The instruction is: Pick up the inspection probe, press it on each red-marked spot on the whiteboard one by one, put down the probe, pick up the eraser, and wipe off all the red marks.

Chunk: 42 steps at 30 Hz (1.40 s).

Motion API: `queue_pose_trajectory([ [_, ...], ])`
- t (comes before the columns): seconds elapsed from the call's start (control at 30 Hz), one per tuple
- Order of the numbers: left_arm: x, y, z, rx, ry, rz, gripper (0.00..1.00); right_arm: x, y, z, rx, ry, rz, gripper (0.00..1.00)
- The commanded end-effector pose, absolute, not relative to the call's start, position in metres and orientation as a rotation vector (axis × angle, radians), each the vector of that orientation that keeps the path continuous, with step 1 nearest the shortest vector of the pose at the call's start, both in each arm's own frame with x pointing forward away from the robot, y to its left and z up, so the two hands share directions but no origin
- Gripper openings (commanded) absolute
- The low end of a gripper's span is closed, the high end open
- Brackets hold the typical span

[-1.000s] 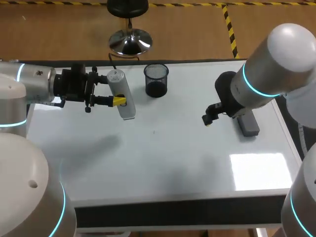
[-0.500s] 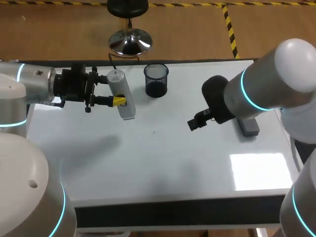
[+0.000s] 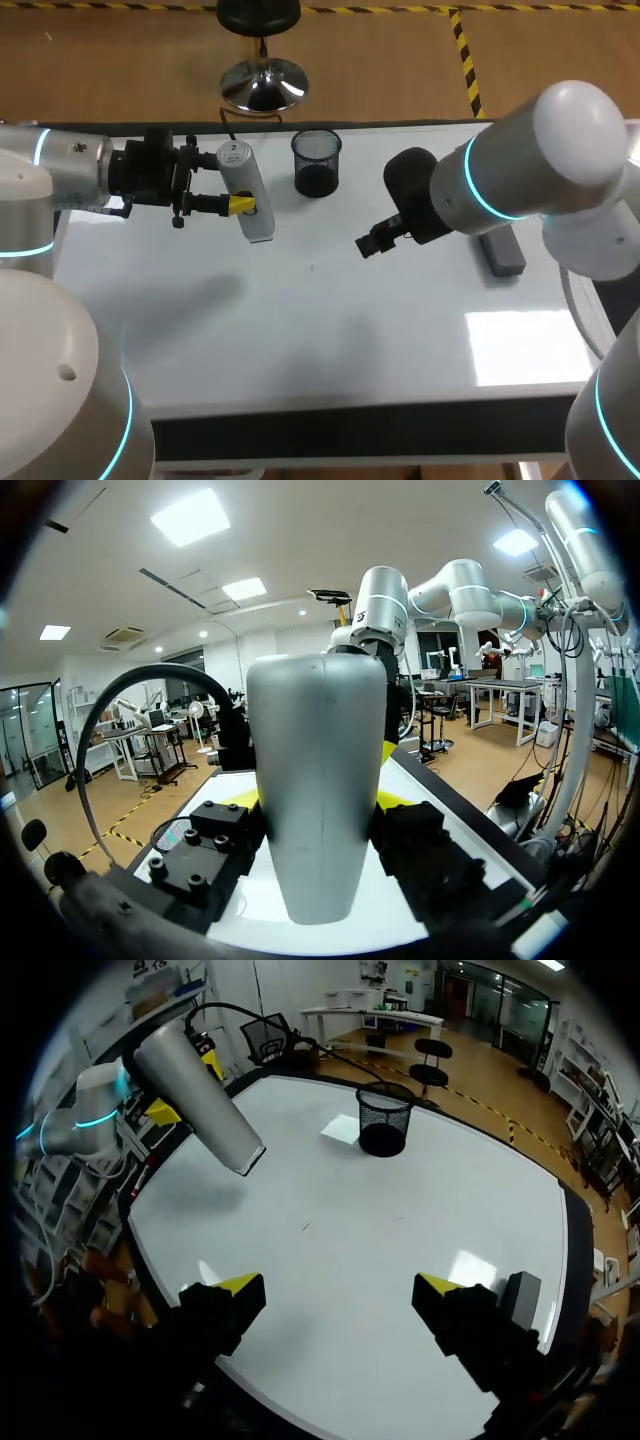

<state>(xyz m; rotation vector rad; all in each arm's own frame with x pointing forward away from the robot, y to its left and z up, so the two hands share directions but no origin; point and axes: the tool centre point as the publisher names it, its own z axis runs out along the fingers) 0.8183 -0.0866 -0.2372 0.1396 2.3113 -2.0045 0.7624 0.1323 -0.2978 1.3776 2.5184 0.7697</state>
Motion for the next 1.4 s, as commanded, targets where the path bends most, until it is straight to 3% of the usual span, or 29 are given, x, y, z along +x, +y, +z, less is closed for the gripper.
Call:
queue_pose_trajectory([
  [0.03,0.818,-0.086,-0.236,0.139,2.31,-2.004,0.0,0.765,0.136,-0.297,1.375,2.531,0.758,1.0],
  [1.13,0.822,-0.083,-0.235,0.102,2.314,-2.048,0.0,0.765,0.136,-0.297,1.375,2.531,0.758,1.0],
  [1.4,0.834,-0.077,-0.211,0.13,2.363,-2.022,0.0,0.765,0.136,-0.297,1.375,2.531,0.758,1.0],
])
